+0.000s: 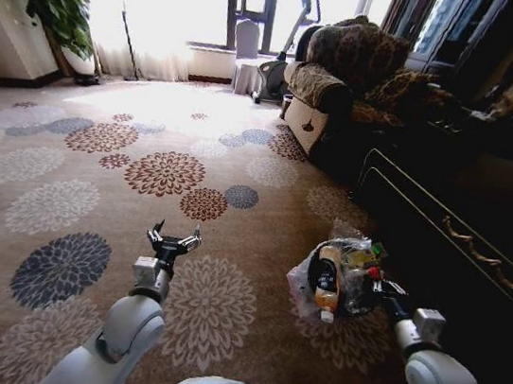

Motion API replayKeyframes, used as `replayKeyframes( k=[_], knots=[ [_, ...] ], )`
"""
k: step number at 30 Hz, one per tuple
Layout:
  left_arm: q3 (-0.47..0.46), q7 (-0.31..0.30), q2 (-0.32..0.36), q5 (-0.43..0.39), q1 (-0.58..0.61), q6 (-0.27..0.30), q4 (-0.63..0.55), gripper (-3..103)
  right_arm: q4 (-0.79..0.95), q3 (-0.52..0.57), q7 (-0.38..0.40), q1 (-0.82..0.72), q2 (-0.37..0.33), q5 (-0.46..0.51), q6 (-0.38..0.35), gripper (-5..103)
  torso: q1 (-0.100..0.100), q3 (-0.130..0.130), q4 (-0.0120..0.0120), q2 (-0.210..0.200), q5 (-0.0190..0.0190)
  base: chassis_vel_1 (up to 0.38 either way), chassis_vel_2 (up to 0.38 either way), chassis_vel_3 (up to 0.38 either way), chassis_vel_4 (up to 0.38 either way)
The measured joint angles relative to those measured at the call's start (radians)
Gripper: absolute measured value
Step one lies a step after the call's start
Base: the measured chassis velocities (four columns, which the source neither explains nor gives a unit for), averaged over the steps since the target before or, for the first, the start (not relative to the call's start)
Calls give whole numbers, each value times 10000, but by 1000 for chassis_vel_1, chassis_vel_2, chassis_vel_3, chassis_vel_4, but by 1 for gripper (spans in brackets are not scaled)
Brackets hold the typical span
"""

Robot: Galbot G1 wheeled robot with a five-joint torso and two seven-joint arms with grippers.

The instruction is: Pick up the trash from the ground and place it into the trash bin.

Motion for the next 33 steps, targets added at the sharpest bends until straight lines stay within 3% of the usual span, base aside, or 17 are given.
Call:
replayKeyframes(
  k=[4,10,15,20,29,33],
  knots=[
    [5,-12,5,9,10,-12,64,100,-129,-8,-69,72,-58,8,-93,2,0,1,-6,0,11,0,0,0,0],
    [-8,-58,-2,-2,28,-13,125,100,-888,-10,-41,792,-499,480,-848,2,0,1,-6,0,5,0,0,0,0],
    [-100,-51,64,-6,50,-14,162,100,-2452,-258,138,2102,-911,1377,-1403,2,0,1,0,0,3,0,0,0,0],
    [-305,69,93,-4,315,-38,93,100,-4105,-550,-268,3198,-1071,1818,-1937,2,0,2,-7,0,8,0,0,0,0],
    [-399,115,34,70,428,-104,95,100,-5822,-1143,-810,4444,-855,2327,-1878,2,0,2,-3,-1,8,0,0,0,0],
    [-430,132,26,148,440,-132,145,100,-6342,-1408,-1274,4698,-813,1755,-1769,2,0,2,-2,-1,1,0,0,0,0]
  ],
)
